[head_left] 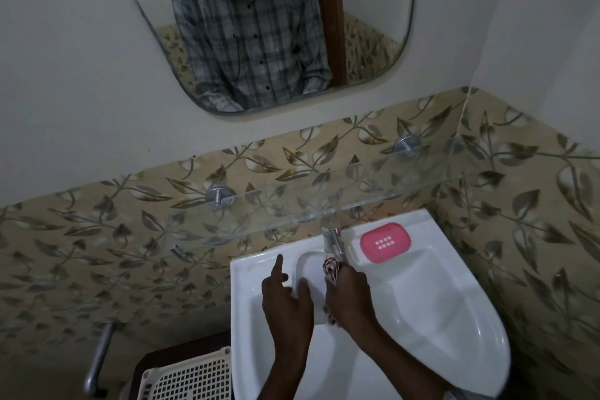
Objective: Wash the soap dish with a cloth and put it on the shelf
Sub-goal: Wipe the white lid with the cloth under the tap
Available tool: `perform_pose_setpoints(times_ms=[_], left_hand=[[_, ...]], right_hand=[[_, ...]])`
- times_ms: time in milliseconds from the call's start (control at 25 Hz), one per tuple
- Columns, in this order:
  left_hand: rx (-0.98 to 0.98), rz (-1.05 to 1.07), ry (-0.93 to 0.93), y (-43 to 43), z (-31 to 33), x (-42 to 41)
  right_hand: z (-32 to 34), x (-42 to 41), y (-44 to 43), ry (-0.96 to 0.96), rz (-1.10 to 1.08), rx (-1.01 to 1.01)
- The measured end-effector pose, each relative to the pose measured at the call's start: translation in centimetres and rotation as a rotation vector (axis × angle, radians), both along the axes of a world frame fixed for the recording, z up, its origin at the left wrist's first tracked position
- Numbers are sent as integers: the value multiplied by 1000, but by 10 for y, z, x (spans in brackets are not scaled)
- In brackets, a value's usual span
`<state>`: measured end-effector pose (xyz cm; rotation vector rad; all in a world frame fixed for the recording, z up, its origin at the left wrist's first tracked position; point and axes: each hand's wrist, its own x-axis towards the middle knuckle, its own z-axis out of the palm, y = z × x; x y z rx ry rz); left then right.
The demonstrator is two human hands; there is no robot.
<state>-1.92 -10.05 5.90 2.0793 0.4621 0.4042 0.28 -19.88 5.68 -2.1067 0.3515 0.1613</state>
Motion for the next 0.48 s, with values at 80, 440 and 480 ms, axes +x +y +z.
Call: perform_pose_setpoints(times_ms=[80, 440, 480], left_hand=[[41, -33, -57, 5, 3, 12], [-343, 255, 177, 9, -38, 13], [-426, 216, 205, 7, -38, 13]], right_hand=[[0, 6, -3, 9, 55, -14], [-18, -28, -1, 217, 10, 547], [-16, -30, -1, 217, 32, 600]])
